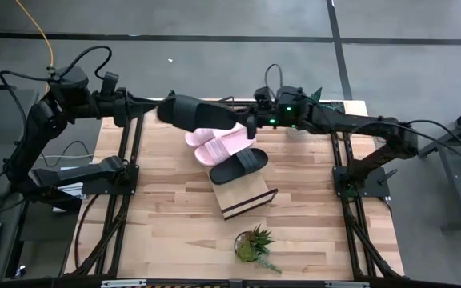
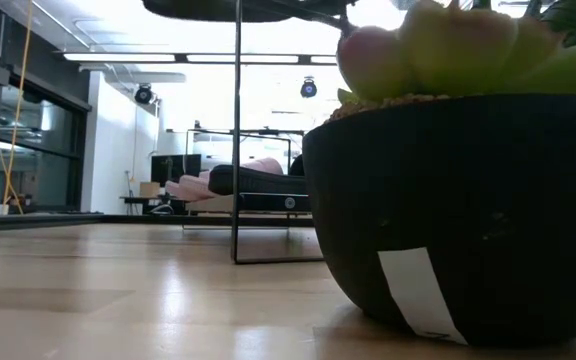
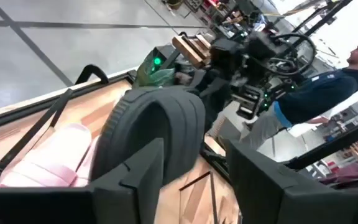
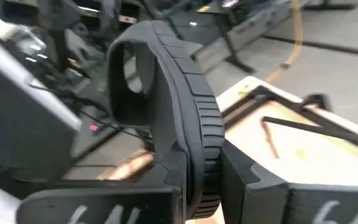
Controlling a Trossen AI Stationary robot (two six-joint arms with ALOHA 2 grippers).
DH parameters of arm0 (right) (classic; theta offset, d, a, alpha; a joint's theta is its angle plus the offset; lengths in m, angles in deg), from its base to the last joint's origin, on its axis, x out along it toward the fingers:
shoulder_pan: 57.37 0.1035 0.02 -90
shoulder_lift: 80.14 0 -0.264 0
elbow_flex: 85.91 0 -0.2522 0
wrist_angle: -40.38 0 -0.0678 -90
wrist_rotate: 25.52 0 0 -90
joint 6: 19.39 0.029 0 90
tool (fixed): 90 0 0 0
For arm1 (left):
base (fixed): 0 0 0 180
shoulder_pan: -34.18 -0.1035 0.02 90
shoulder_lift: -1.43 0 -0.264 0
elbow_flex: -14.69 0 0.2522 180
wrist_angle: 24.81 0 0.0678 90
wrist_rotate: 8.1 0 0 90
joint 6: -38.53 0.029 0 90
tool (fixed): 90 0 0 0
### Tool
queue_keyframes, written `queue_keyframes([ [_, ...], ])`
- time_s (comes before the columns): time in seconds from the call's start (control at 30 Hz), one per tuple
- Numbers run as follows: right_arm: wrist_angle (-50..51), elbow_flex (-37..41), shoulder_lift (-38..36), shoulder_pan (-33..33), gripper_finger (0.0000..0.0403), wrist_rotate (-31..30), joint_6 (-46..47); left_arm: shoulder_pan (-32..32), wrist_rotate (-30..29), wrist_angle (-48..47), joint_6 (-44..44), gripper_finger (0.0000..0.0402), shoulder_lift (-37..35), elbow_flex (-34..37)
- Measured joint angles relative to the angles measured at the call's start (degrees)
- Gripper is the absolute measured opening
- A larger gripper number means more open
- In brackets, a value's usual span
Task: Pick and place slides into the shelf
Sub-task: Put the black slides on the shelf
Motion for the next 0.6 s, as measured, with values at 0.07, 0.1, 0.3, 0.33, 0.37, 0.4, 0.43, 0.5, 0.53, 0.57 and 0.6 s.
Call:
queue_keyframes([
  [0.07,2.8,0.0,-2.2,1.1,0.003,-3.2,-1.5,0.0,-1.0,0.0,0.0,0.0174,0.4,0.0],
  [0.1,3.9,0.0,-3.4,1.6,0.003,-4.5,-2.0,0.0,-1.4,-0.1,0.0,0.0177,0.7,0.0],
  [0.3,9.4,0.1,-10.0,5.5,0.003,-14.2,-4.4,0.5,-1.0,1.1,-0.1,0.0179,3.9,0.0],
  [0.33,9.6,0.1,-10.9,6.3,0.003,-16.7,-4.8,1.2,-1.2,2.6,-0.4,0.0177,4.6,0.0],
  [0.37,9.9,0.1,-11.9,7.1,0.003,-19.3,-5.3,2.3,-1.8,4.2,-0.5,0.0175,5.3,0.1],
  [0.4,10.0,0.1,-12.8,8.0,0.003,-22.1,-6.1,3.7,-2.6,6.0,-0.6,0.0172,5.9,0.1],
  [0.43,9.7,0.1,-13.5,8.8,0.003,-24.8,-6.8,5.4,-3.5,8.4,-0.9,0.017,6.4,0.1],
  [0.5,9.2,0.0,-14.4,10.2,0.003,-29.7,-8.1,9.1,-6.3,12.8,-0.9,0.0165,7.4,0.1],
  [0.53,8.9,0.0,-14.6,10.8,0.003,-31.5,-8.8,11.0,-7.9,14.7,-0.8,0.0162,8.0,0.1],
  [0.57,7.8,0.1,-14.6,11.3,0.003,-33.1,-9.5,13.0,-9.6,16.6,-0.4,0.016,8.8,0.1],
  [0.6,6.3,0.1,-14.6,11.7,0.003,-34.2,-9.9,15.0,-11.5,18.1,-0.1,0.0157,9.6,0.1],
])
